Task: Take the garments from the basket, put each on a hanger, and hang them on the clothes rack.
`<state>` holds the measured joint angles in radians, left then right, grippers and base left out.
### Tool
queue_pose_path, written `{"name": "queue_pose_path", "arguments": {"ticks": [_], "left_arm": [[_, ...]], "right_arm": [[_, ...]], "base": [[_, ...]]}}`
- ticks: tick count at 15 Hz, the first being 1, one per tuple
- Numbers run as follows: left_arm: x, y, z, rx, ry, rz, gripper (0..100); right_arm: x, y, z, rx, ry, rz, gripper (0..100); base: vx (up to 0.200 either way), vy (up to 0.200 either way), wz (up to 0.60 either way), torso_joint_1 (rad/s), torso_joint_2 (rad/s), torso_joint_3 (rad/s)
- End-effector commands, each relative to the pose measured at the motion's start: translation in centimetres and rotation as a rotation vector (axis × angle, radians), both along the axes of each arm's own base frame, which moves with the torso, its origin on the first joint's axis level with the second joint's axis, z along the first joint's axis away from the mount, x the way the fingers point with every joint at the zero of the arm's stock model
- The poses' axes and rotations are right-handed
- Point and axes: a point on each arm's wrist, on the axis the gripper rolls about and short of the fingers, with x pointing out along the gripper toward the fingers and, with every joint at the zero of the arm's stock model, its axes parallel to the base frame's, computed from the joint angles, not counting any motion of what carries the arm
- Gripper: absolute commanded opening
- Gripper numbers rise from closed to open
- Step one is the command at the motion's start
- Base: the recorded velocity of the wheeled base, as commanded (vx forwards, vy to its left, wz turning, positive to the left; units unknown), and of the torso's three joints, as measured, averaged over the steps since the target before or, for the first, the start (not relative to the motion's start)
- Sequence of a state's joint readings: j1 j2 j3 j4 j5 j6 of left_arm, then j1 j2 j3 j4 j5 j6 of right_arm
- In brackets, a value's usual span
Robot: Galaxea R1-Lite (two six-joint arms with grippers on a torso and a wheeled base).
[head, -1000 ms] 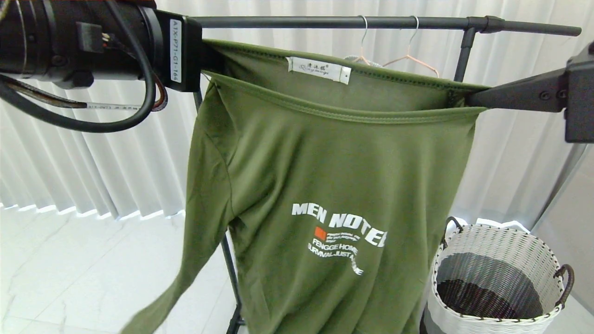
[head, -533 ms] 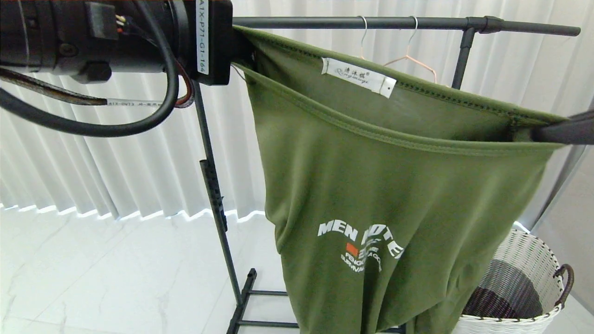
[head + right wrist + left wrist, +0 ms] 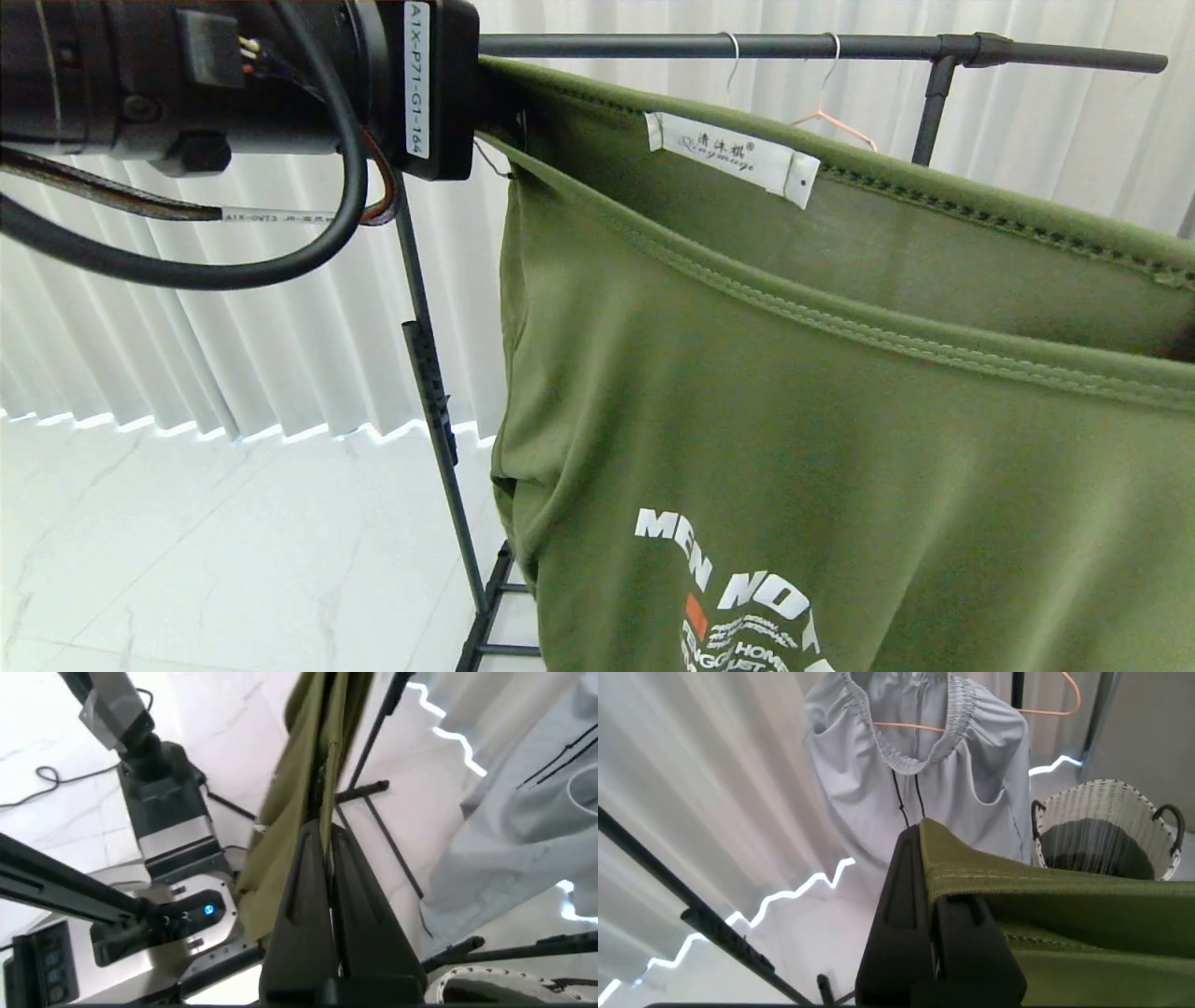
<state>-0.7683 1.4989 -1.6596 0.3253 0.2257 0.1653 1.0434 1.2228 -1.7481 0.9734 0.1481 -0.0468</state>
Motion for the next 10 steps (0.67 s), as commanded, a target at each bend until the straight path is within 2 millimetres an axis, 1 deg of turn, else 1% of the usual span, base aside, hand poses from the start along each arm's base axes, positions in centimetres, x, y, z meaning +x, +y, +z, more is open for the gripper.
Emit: {"name": "queue_pose_path", "arguments": {"ticks": [1,2,4,5,6,8,9,10], "left_arm": [[-1.0,0.4,0.1,-0.027,0.014,-0.01,0],[-2.2,1.5,-0.4,-0.02,0.092,0.0,0],[-5.0,4.1,-1.0,-0.002,0.258,0.026,0],[-6.4,5.2,-1.2,-0.004,0.32,0.033,0],[-7.6,6.2,-1.6,0.022,0.37,0.037,0],[-9.7,8.1,-2.2,0.09,0.436,0.027,0],[-10.3,8.4,-2.3,0.101,0.45,0.01,0],[-10.8,8.2,-2.2,0.078,0.459,-0.028,0]], "right_arm": [[0.2,0.1,-0.3,-0.018,-0.001,-0.026,0],[0.9,0.1,-0.7,-0.059,-0.03,-0.145,0],[2.2,1.1,-1.0,-0.09,-0.089,-0.311,0],[3.0,1.9,-1.0,-0.07,-0.105,-0.341,0],[3.8,2.7,-0.8,-0.013,-0.131,-0.354,0],[5.2,4.9,-0.6,0.119,-0.183,-0.329,0],[5.7,5.7,-0.5,0.169,-0.199,-0.306,0],[6.2,6.4,-0.4,0.187,-0.205,-0.296,0]], "base": [[0.0,0.0,0.0,0.0,0.0,0.0],[0.0,0.0,0.0,0.0,0.0,0.0],[0.0,0.0,0.0,0.0,0.0,0.0],[0.0,0.0,0.0,0.0,0.0,0.0],[0.0,0.0,0.0,0.0,0.0,0.0],[0.0,0.0,0.0,0.0,0.0,0.0],[0.0,0.0,0.0,0.0,0.0,0.0],[0.0,0.0,0.0,0.0,0.0,0.0]]}}
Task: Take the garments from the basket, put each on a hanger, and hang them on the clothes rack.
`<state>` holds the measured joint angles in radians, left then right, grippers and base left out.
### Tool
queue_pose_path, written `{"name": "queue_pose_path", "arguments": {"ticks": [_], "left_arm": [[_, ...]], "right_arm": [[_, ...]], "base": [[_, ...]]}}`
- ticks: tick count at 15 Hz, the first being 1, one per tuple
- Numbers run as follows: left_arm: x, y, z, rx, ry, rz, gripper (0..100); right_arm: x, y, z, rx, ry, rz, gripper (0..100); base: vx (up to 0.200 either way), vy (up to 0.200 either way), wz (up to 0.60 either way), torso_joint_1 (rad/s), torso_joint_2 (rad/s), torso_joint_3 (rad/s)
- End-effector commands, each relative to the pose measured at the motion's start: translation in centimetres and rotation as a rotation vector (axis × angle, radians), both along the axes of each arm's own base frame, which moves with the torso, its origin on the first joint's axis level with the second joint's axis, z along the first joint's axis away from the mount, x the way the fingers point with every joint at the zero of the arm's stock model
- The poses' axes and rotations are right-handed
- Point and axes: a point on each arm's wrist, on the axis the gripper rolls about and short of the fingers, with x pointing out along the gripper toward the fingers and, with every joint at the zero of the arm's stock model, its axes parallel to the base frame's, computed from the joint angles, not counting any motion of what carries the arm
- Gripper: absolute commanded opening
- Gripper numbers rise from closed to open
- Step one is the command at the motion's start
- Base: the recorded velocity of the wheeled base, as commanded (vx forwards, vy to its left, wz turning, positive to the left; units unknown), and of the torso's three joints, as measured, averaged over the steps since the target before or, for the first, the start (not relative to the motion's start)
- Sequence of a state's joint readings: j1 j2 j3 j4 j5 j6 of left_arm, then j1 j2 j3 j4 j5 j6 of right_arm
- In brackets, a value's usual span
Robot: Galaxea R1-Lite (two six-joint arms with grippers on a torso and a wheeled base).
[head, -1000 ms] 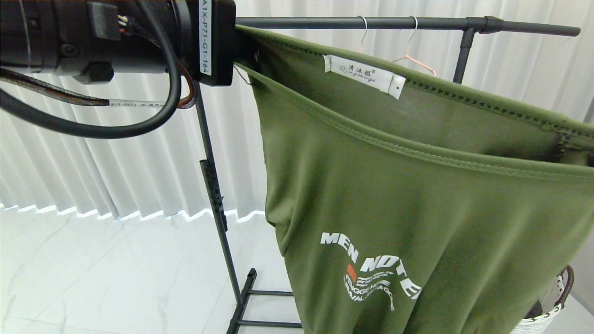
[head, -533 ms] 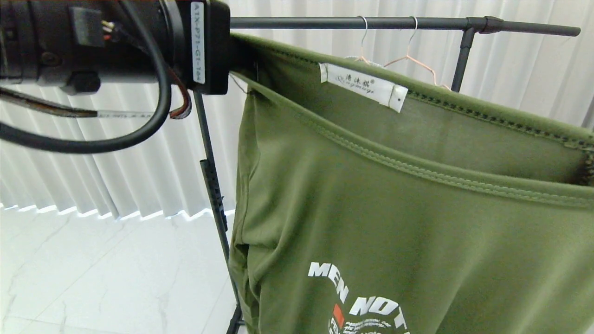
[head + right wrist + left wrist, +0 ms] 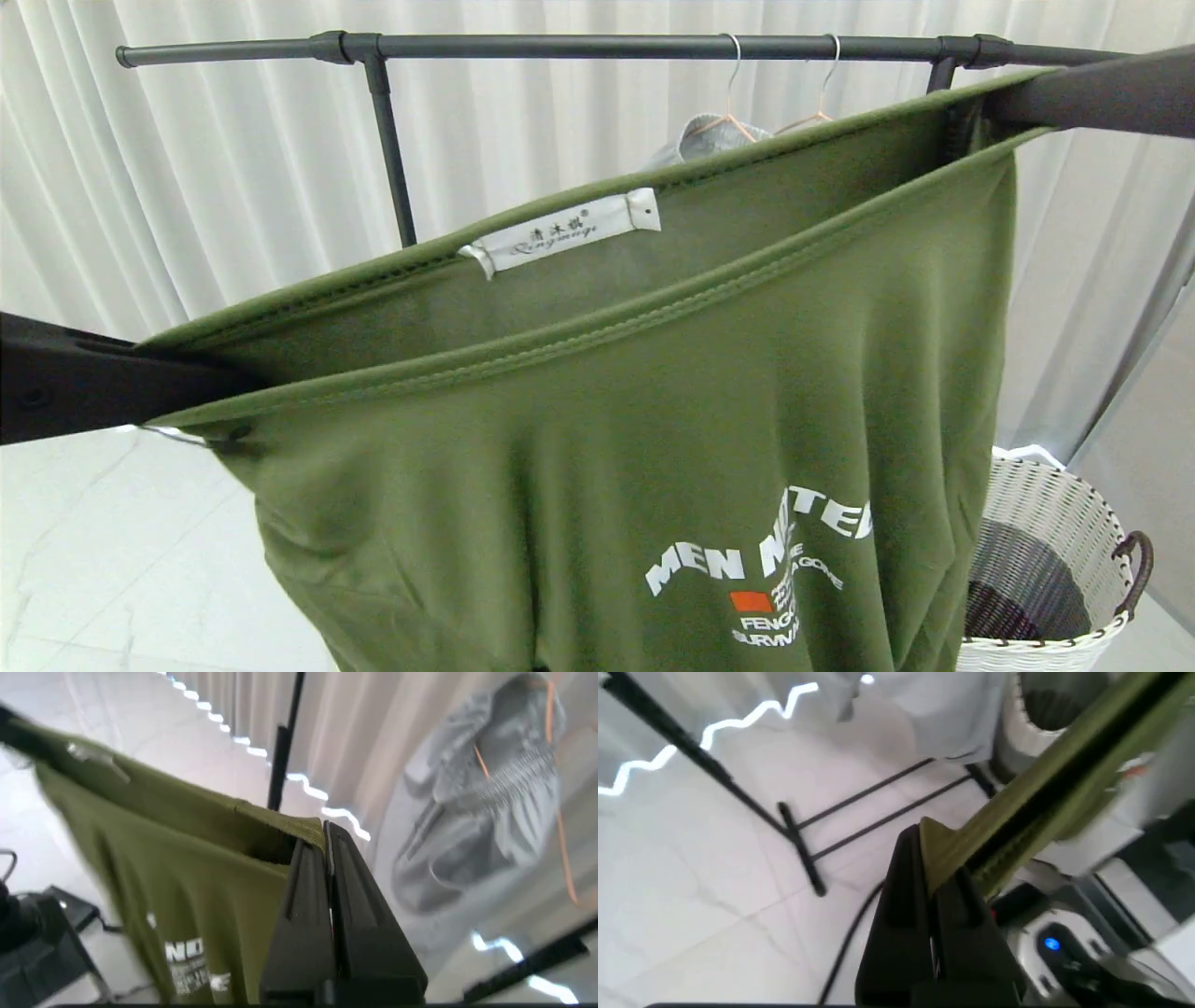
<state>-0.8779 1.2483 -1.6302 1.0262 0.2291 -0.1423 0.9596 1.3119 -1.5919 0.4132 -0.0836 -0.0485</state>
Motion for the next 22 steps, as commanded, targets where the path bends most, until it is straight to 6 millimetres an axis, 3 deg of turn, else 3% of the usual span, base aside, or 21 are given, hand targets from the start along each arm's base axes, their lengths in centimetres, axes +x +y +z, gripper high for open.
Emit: {"name": "queue_pose_path", "arguments": {"ticks": [1,4,7,10,13,15,21,22], "left_arm": [[-1.9,0.5,0.8,-0.083,-0.001,-0.076,0],[-3.3,-0.1,1.3,-0.165,0.043,-0.173,0],[-3.3,-0.2,1.7,-0.168,0.026,-0.174,0],[0.2,-2.3,3.0,-0.068,-0.102,0.032,0],[2.5,-5.1,3.2,-0.098,-0.147,0.095,0],[2.7,-5.9,2.8,-0.084,-0.138,0.078,0],[2.6,-5.8,2.9,-0.09,-0.143,0.076,0],[2.6,-5.8,2.9,-0.09,-0.143,0.076,0]], "right_arm": [[1.3,1.8,-1.1,-0.039,0.025,0.008,0],[1.4,1.5,-1.2,-0.044,0.027,-0.009,0],[1.9,0.5,-0.5,-0.028,0.013,-0.062,0],[1.1,-1.5,1.1,-0.07,0.049,-0.103,0],[0.0,-2.7,-0.1,-0.163,0.135,-0.102,0],[-0.3,-2.5,-1.2,-0.194,0.156,-0.091,0],[0.0,-2.2,-1.1,-0.145,0.17,-0.119,0],[-0.1,-2.2,-1.1,-0.141,0.174,-0.12,100]], "base": [[0.0,0.0,0.0,0.0,0.0,0.0],[0.0,0.0,0.0,0.0,0.0,0.0],[0.0,0.0,0.0,0.0,0.0,0.0],[0.0,0.0,0.0,0.0,0.0,0.0],[0.0,0.0,0.0,0.0,0.0,0.0],[0.0,0.0,0.0,0.0,0.0,0.0],[0.0,0.0,0.0,0.0,0.0,0.0],[0.0,0.0,0.0,0.0,0.0,0.0]]}}
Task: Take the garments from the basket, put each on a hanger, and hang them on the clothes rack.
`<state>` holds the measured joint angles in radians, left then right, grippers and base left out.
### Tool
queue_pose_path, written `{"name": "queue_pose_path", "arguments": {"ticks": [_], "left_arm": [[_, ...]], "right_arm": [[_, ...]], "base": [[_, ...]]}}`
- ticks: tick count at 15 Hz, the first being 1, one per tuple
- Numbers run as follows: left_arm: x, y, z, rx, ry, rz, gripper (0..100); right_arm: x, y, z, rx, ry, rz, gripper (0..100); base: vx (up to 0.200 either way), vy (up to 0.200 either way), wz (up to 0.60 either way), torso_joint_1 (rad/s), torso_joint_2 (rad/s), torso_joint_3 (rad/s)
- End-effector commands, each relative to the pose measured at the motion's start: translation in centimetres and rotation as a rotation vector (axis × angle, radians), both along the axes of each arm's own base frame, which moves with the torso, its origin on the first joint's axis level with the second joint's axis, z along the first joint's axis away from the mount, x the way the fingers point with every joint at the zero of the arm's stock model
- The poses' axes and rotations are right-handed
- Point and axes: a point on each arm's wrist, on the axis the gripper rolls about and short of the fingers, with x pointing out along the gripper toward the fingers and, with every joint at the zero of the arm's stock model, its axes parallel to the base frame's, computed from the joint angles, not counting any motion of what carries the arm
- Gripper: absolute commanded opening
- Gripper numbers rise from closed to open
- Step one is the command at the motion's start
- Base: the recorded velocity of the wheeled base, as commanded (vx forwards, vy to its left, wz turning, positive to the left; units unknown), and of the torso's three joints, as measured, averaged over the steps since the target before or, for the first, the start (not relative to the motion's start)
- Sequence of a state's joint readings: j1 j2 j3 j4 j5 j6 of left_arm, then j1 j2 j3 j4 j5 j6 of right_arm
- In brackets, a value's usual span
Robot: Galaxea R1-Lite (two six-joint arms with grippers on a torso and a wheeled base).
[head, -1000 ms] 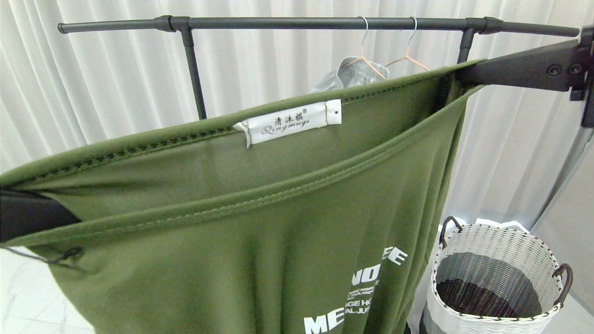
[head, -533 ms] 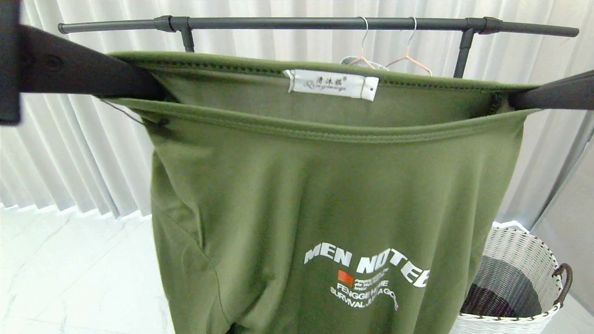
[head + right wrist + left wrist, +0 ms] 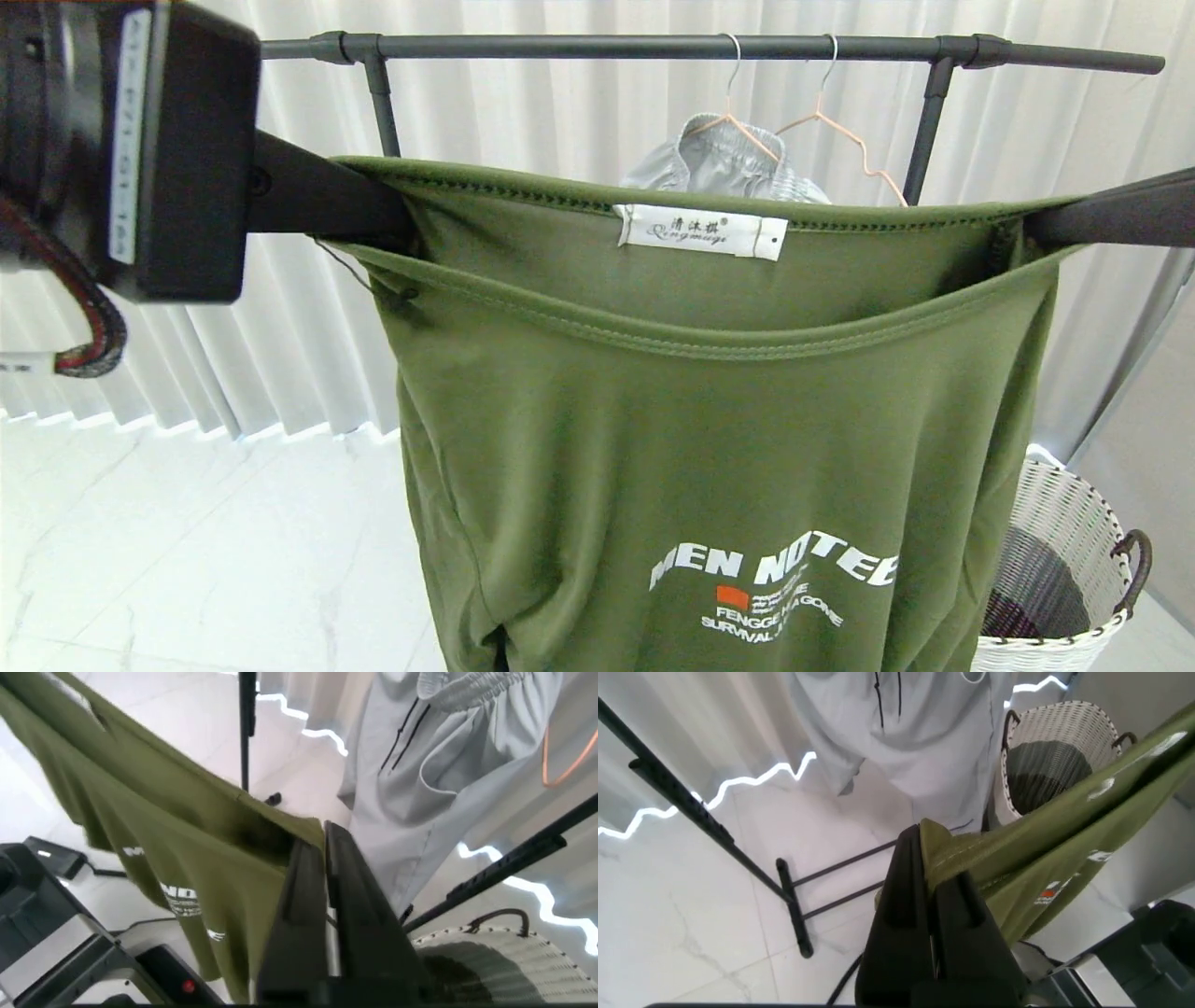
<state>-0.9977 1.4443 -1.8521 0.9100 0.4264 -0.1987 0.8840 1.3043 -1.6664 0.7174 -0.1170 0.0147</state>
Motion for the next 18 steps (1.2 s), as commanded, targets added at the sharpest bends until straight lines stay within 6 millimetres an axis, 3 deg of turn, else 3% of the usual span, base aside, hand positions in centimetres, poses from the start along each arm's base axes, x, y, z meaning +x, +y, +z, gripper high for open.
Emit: {"name": "queue_pose_path", "arguments": {"ticks": [1,5,8,13,15,18], "left_arm": [[0.1,-0.1,0.0,0.0,0.001,0.001,0],[0.0,0.1,0.0,0.001,0.0,0.005,0],[1.5,0.7,-1.1,0.068,-0.01,0.161,0],[0.5,1.9,-0.8,0.068,-0.034,0.171,0],[-0.4,3.2,-1.4,0.092,-0.04,0.195,0],[-1.8,5.3,-4.0,0.19,-0.033,0.25,0]], "right_arm": [[-0.1,0.0,-0.1,-0.002,0.005,0.005,100],[-1.6,-1.4,-1.8,-0.022,0.024,0.026,100],[-2.1,-1.8,-2.8,0.028,-0.007,0.062,100],[2.4,-3.2,-6.8,-0.277,0.094,-0.468,100],[2.7,-3.8,-7.9,-0.309,0.116,-0.52,100],[2.3,-4.5,-8.8,-0.345,0.122,-0.57,100]], "base": [[0.0,0.0,0.0,0.0,0.0,0.0],[0.0,0.0,0.0,0.0,0.0,0.0],[0.0,0.0,0.0,0.0,0.0,0.0],[0.0,0.0,0.0,0.0,0.0,0.0],[0.0,0.0,0.0,0.0,0.0,0.0],[0.0,0.0,0.0,0.0,0.0,0.0]]}}
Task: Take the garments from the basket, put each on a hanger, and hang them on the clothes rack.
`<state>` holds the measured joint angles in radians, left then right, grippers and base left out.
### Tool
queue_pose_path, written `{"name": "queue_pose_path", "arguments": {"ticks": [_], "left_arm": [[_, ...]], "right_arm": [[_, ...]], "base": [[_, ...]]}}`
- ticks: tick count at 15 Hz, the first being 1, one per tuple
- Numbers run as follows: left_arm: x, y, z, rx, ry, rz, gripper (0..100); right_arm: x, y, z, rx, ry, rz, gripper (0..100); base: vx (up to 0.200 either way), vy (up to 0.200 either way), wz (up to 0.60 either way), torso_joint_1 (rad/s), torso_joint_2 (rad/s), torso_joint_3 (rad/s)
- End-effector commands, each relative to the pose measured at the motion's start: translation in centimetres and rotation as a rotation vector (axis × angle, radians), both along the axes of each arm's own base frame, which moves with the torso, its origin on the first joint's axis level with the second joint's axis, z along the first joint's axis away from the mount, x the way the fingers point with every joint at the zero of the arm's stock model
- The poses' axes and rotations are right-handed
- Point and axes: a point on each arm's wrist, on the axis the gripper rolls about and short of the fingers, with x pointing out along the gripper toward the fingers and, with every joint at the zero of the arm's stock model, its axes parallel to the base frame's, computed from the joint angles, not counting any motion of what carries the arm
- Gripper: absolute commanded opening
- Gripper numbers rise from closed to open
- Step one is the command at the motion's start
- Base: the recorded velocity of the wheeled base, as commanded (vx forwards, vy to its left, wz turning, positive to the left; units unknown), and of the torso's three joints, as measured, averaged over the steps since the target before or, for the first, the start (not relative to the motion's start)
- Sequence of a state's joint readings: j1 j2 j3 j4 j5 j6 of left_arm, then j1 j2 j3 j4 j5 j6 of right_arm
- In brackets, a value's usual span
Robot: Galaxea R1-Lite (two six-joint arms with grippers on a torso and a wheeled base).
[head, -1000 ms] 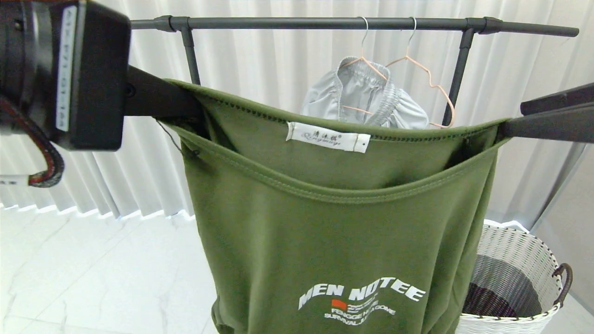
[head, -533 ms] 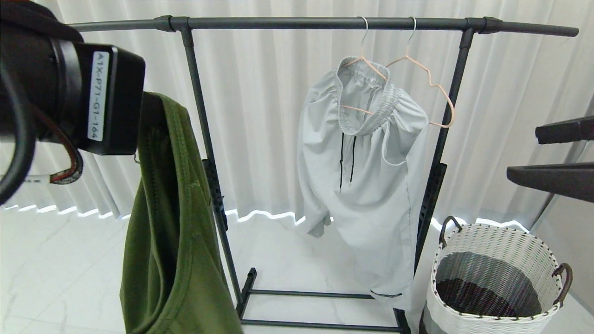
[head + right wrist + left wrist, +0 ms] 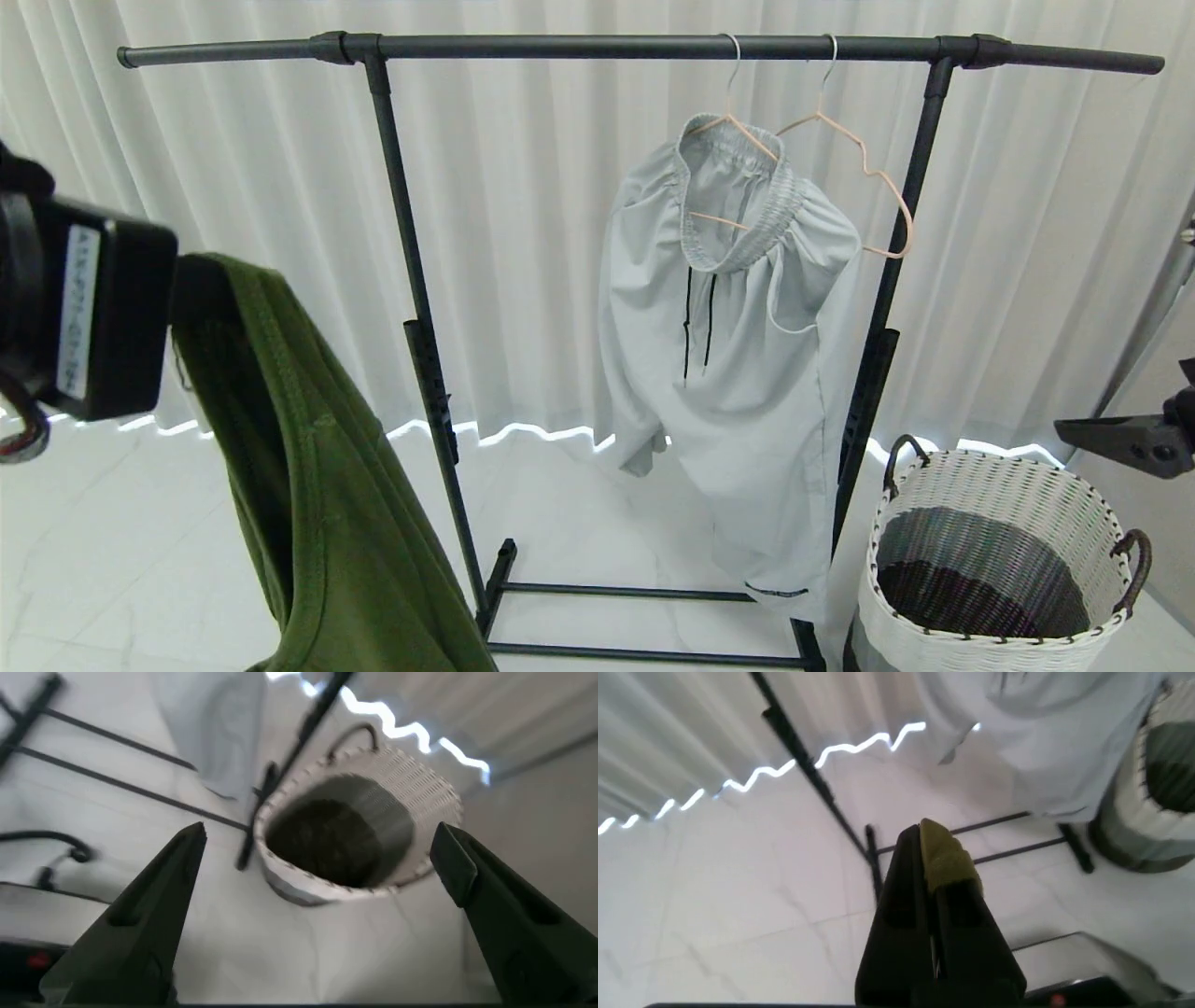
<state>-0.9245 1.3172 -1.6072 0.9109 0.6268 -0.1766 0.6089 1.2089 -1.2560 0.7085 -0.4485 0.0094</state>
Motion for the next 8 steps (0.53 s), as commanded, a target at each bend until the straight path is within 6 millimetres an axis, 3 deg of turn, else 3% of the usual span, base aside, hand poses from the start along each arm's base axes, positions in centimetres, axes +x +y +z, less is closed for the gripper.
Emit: {"name": "queue_pose_path", "arguments": {"ticks": [1,8], "left_arm": [[-1.62,2.24,-1.37,0.026,0.002,0.018,0],[-1.78,2.45,-1.62,0.029,0.006,0.019,0]], "right_arm": [[-0.13,-0.36,-0.85,-0.042,0.009,-0.046,100],[0.08,-0.62,-1.52,-0.082,0.002,-0.108,100]], "base": [[0.0,0.0,0.0,0.0,0.0,0.0],[0.0,0.0,0.0,0.0,0.0,0.0]]}}
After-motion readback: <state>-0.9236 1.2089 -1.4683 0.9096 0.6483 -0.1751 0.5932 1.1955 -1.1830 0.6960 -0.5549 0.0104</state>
